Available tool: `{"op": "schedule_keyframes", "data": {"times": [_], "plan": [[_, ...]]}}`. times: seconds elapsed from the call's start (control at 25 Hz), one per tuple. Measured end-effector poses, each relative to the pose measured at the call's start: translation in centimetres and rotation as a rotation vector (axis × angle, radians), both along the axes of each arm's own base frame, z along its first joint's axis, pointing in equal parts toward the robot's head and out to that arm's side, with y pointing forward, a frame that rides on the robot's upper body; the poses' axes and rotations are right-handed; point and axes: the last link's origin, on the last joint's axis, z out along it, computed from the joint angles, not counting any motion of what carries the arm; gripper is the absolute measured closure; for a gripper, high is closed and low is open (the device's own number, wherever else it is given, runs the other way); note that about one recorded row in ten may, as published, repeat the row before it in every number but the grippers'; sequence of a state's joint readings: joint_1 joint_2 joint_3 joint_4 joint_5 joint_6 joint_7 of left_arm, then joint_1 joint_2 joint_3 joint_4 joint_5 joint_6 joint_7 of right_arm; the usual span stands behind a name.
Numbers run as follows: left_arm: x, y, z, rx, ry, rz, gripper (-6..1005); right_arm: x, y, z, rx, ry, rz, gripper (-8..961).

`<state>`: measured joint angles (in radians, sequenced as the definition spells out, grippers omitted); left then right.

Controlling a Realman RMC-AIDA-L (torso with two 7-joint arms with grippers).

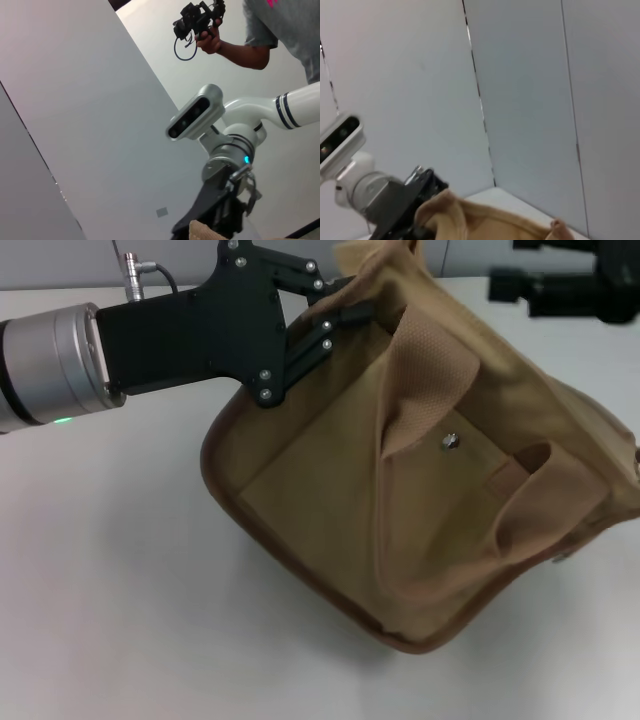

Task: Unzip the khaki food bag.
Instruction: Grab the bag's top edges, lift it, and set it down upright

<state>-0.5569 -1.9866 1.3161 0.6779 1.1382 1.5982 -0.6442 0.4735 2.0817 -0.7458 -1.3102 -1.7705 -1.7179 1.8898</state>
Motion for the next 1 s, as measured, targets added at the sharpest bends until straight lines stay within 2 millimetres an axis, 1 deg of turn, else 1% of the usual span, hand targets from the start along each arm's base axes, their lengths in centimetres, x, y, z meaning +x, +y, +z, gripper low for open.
{"op": "schedule_keyframes", "data": {"times": [0.04, 0.08, 0.16, 0.2, 0.24, 0.28, 0.4, 0.44, 0.52, 0.64, 1.0], "plan": [[0.0, 0.0, 0.0, -0.001, 0.000, -0.001, 914, -0.6, 0.7, -0.6, -0.002, 0.001, 0.012, 110], [0.0, 0.0, 0.0, -0.001, 0.000, -0.001, 914, -0.6, 0.7, -0.6, -0.002, 0.001, 0.012, 110], [0.0, 0.0, 0.0, -0.001, 0.000, -0.001, 914, -1.3, 1.3, -1.5, -0.014, -0.006, 0.026, 110], [0.0, 0.0, 0.0, -0.002, 0.000, -0.002, 914, -1.8, 1.5, -2.0, -0.024, -0.013, 0.035, 111], [0.0, 0.0, 0.0, -0.002, -0.001, -0.003, 914, -2.7, 1.9, -2.9, -0.040, -0.030, 0.057, 111], [0.0, 0.0, 0.0, -0.002, -0.001, -0.003, 914, -2.7, 1.9, -2.9, -0.040, -0.030, 0.057, 111], [0.0, 0.0, 0.0, -0.002, 0.000, -0.003, 914, -4.0, 2.2, -4.0, -0.079, -0.067, 0.078, 111], [0.0, 0.0, 0.1, -0.001, 0.001, -0.004, 914, -4.5, 2.4, -4.3, -0.103, -0.108, 0.072, 111], [0.0, 0.0, 0.1, 0.000, 0.001, -0.005, 914, -4.7, 2.5, -4.4, -0.115, -0.137, 0.063, 111], [0.0, 0.0, 0.2, 0.002, 0.000, -0.007, 914, -4.5, 2.6, -4.6, -0.161, -0.242, 0.024, 111], [0.4, 0.2, 0.0, 0.001, 0.014, -0.021, 913, -3.9, 2.3, -4.5, -0.207, -0.291, -0.004, 111]]}}
